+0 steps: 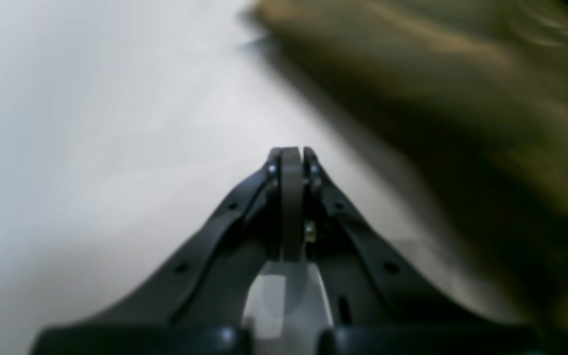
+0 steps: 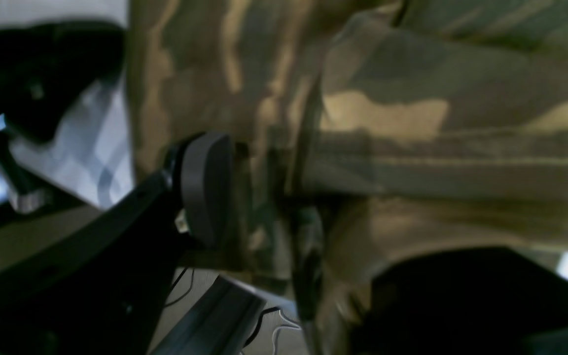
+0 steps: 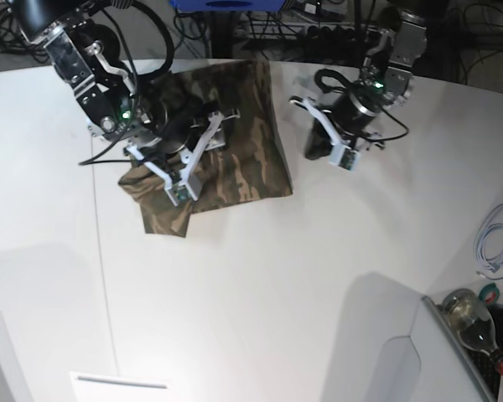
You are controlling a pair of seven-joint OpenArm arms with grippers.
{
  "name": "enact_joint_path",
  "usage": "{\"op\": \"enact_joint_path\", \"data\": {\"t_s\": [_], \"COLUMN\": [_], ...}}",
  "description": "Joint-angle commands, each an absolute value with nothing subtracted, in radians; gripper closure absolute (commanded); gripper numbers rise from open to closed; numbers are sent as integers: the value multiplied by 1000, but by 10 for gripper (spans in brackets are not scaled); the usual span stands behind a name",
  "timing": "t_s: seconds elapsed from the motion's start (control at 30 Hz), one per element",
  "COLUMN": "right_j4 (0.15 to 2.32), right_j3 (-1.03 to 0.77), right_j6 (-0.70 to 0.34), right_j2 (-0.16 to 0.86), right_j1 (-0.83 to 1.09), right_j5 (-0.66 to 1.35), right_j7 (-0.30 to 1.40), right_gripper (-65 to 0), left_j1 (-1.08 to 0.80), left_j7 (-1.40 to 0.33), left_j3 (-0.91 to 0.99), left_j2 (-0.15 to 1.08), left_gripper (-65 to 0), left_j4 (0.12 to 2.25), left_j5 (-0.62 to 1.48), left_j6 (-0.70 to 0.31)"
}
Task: Layout the t-shirt on the table in an organized manner, then fold the t-shirt properly
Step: 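Grasp the bundle corners and fold it over toward the right gripper, then press the folded bundle flat with the right gripper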
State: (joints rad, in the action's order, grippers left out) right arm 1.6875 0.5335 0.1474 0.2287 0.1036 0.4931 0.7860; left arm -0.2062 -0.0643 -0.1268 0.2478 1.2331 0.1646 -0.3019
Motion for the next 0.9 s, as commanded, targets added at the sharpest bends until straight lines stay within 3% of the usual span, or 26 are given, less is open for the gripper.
{"op": "enact_joint_path", "data": {"t_s": [0.0, 0.33, 0.57, 0.77, 0.87], "right_j4": [1695, 1687, 1856, 2029, 2018], "right_j3": [536, 720, 866, 812, 739], "right_j6": [147, 168, 395, 641, 645], "right_j2": [228, 185, 222, 320, 343], "right_j1": [94, 79, 59, 116, 180], "right_j5": [503, 503, 503, 504, 504], "right_j7": [771, 768, 808, 814, 727], "right_gripper": [-341, -335, -336, -332, -266], "left_j1": [-213, -252, -254, -271, -278], "left_j7": [-45, -47, -47, -47, -41], "left_j3": [-102, 38, 111, 260, 340], "left_j2": [259, 306, 306, 303, 305], "left_gripper": [0, 0, 0, 0, 0], "left_j4": [1254, 1299, 1296, 1250, 1207], "left_j5": [171, 170, 170, 171, 171], "left_j6": [-298, -300, -326, -423, -469]}}
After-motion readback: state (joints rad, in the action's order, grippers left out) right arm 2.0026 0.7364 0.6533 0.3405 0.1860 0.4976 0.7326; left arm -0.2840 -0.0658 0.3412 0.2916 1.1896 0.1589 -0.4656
